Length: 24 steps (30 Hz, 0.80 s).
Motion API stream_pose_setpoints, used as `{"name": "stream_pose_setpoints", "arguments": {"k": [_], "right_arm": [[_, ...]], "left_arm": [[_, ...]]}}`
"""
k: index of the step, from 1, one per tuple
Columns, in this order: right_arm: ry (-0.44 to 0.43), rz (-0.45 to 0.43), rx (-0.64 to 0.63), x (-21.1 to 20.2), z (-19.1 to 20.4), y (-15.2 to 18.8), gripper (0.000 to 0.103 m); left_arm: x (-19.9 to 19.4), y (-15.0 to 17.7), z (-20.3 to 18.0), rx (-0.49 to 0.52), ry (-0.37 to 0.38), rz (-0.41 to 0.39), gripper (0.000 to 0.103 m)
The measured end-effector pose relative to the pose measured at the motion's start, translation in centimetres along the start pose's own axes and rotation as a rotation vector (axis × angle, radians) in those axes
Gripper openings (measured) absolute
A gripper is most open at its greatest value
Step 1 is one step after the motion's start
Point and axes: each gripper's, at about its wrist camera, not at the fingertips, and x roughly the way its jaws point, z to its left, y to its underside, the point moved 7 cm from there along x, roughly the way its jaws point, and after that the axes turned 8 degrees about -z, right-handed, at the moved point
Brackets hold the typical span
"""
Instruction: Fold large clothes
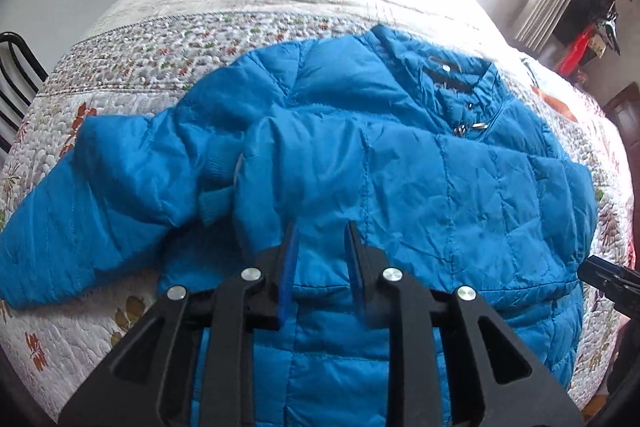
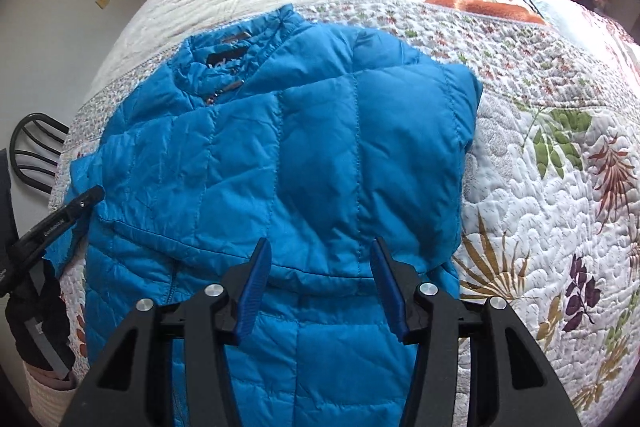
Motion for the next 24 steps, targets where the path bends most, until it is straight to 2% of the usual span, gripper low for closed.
{"name": "stream_pose_setpoints", "arguments": {"k": [2,5,15,22,23,24], "right_arm": [[0.002,0.026,0.010,1.4,0.0,0.4,0.051],[0.017,0.042,0.017,2.7,-0.4,0.8,0.050],[0.062,0.042,-0.001,4.8,-0.5,0.9,0.049],[0.067,0.023,0.015,3.8,-0.5,0.6,0.049],[0.075,0.003,-0.001,2.8,-0.3,0.6,0.049],[0.087,-0.023,-0.026,1.8,0.0,0.6,0.050]], "left_arm": [[1.4,0.7,0.1,0.003,-0.005,0.041,0.023],[2.5,1.5,0.1,0.024,-0.001,0.058,0.023],[3.7,2.1,0.0,0.040,0.023,0.045,0.024],[3.0,1.7,0.2,0.035,0.029,0.077,0.024],[2.1,1.6,0.5,0.020,0.036,0.072,0.025],[1.0,1.5,1.1,-0.001,0.044,0.053,0.033]]}}
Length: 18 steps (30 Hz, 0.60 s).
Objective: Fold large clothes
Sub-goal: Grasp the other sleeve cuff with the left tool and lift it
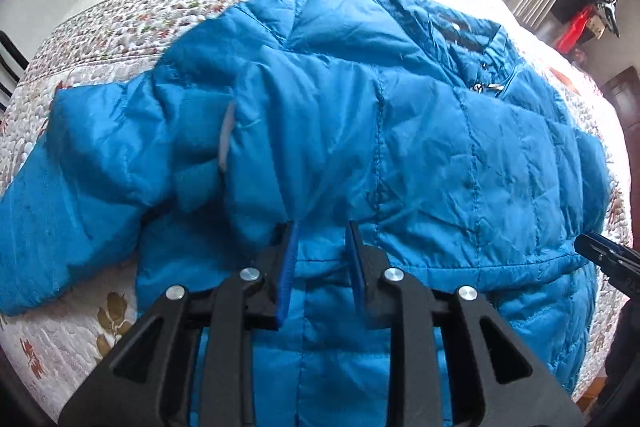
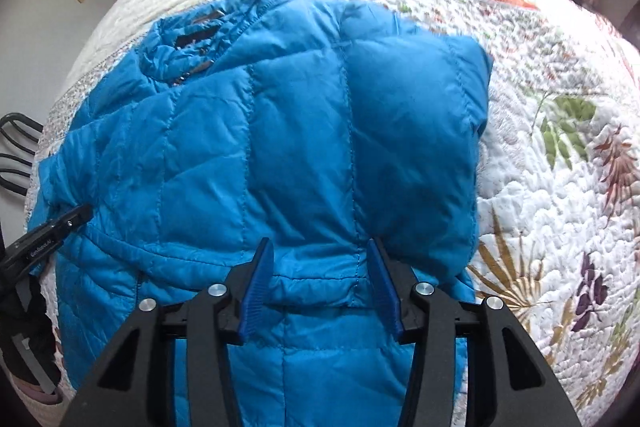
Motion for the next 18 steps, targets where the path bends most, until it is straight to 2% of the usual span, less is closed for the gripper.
{"name": "stream_pose_setpoints", "arguments": {"k": [1,2,3,5,7,9,12,15,18], "right_arm": [[0.013,-0.015,-0.015,-0.8,0.3,0.0,0.052],[0.021,-0.023,-0.021,-1.5,0.3,0.1,0.052],[0.012,-0.030,-0.021,-2.2,0.5,0.2,0.052],[-0.032,-0.026,-0.010,-3.0,0.8,0.4,0.053],[-0.057,-0.009,0.019,-3.5,0.2,1.0,0.053],[-0.058,-0.007,0.035,-3.7,-0.6,1.2,0.053],[-0.040,0.007,0.046,-3.3,-1.0,1.7,0.053],[-0.053,0.030,0.065,-2.6,-1.1,2.4,0.053],[-0.049,0.036,0.060,-1.9,-0.8,2.5,0.053]], "left_arm": [[-1.2,0.0,0.7,-0.019,0.004,-0.020,0.041],[-2.3,0.2,1.7,-0.039,0.002,-0.038,0.057],[-3.4,0.4,3.0,-0.054,-0.017,-0.058,0.062],[-5.3,1.3,6.1,-0.081,-0.075,-0.079,0.062],[-6.5,2.7,10.1,-0.151,-0.117,-0.061,0.066],[-7.4,4.7,14.8,-0.264,-0.146,-0.027,0.066],[-9.0,8.2,22.2,-0.463,-0.207,-0.028,0.066],[-10.0,12.1,28.4,-0.696,-0.209,-0.047,0.064],[-10.1,14.2,32.7,-0.844,-0.207,-0.091,0.063]]}}
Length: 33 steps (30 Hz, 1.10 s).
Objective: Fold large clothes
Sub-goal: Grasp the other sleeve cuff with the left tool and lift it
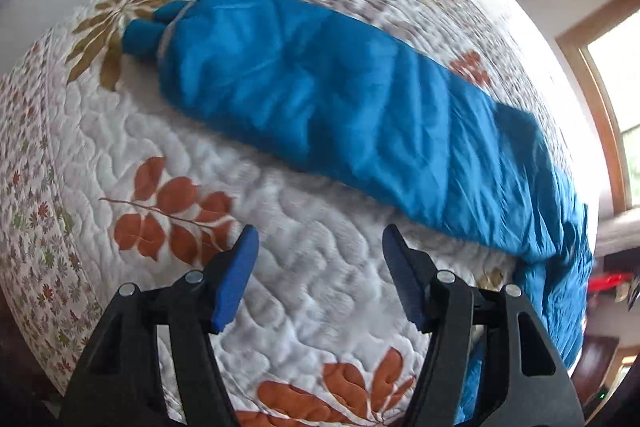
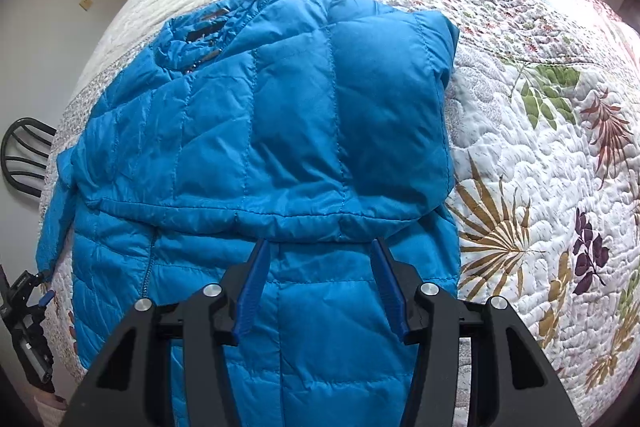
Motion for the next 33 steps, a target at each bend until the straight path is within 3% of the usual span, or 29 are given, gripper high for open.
{"name": "stream_pose_setpoints", "arguments": {"k": [5,9,13,14,15,18,19,21,26,30,33], "right_arm": [[0.057,0.017,-0.023,1.3,0.1,0.2,0.053],[0.076,0.022,-0.038,1.8,0.1,0.3,0.053],[0.078,0.025,-0.032,2.1,0.0,0.3,0.053],[0.075,0.024,-0.029,2.1,-0.1,0.3,0.053],[0.073,0.023,-0.027,2.1,-0.2,0.3,0.053],[0.070,0.023,-0.027,2.2,-0.3,0.3,0.053],[0.071,0.023,-0.031,2.3,-0.2,0.3,0.053],[0.074,0.025,-0.035,2.1,-0.3,0.4,0.053],[0.099,0.023,-0.055,1.4,-0.1,0.5,0.053],[0.095,0.013,-0.072,0.4,0.1,0.8,0.053],[0.078,0.010,-0.060,-0.2,-0.2,0.9,0.053]], "left_arm": [[1.6,-2.8,3.8,-0.167,0.082,-0.057,0.062],[2.2,-4.7,4.3,-0.224,0.133,-0.115,0.064],[2.9,-6.8,4.5,-0.270,0.131,-0.143,0.064],[2.9,-7.1,4.6,-0.275,0.117,-0.148,0.057],[2.9,-7.3,4.8,-0.276,0.086,-0.151,0.041],[2.8,-7.7,5.5,-0.305,0.055,-0.158,0.020],[2.6,-7.8,5.5,-0.306,0.057,-0.159,0.018],[1.7,-7.9,5.1,-0.276,0.055,-0.181,0.008],[-3.1,-8.6,0.4,-0.096,0.099,-0.305,0.005],[-7.6,-7.2,-6.7,0.087,0.209,-0.359,0.004],[-9.7,-4.7,-12.3,0.211,0.297,-0.355,0.004]]}}
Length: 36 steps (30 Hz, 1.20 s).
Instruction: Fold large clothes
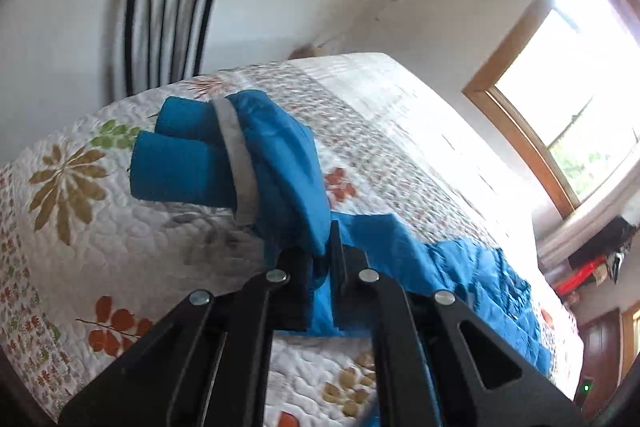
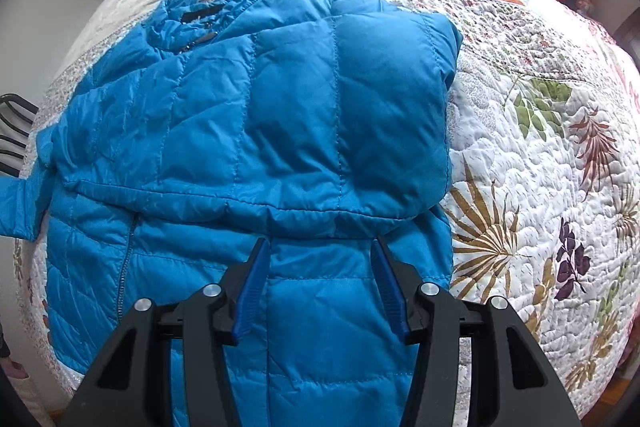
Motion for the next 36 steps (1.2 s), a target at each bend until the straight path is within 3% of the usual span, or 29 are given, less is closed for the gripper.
{"name": "stream_pose_setpoints", "arguments": {"k": [3,7,12,21,29,31,35,36], "right_arm": [[0.004,0.006,0.018,-0.1,-0.6,0.0,0.053],[-0.011,0.011,0.028,0.4,-0.5,-0.5,0.053],[-0.006,0.024,0.038,1.2,-0.5,-0.8,0.053],[-0.017,0.032,0.033,2.5,-0.3,-0.5,0.056],[0.014,0.041,0.010,3.4,0.7,-0.7,0.059],[0.019,0.042,0.012,3.3,1.0,-0.7,0.059],[-0.018,0.024,-0.010,2.4,2.9,-1.3,0.059],[-0.042,0.019,-0.019,2.1,3.7,-1.5,0.059]], "left_arm": [[0.4,2.4,-6.3,0.115,0.095,0.056,0.004],[1.9,8.0,-13.9,0.286,0.193,0.158,0.004],[4.5,15.3,-19.4,0.402,0.273,0.304,0.004],[10.2,22.4,-19.3,0.495,0.212,0.486,0.005],[9.7,22.7,-18.5,0.525,0.215,0.514,0.010],[8.5,22.3,-18.2,0.529,0.223,0.520,0.015],[5.2,21.2,-17.9,0.591,0.253,0.472,0.038],[4.5,20.7,-17.6,0.597,0.256,0.458,0.039]]}}
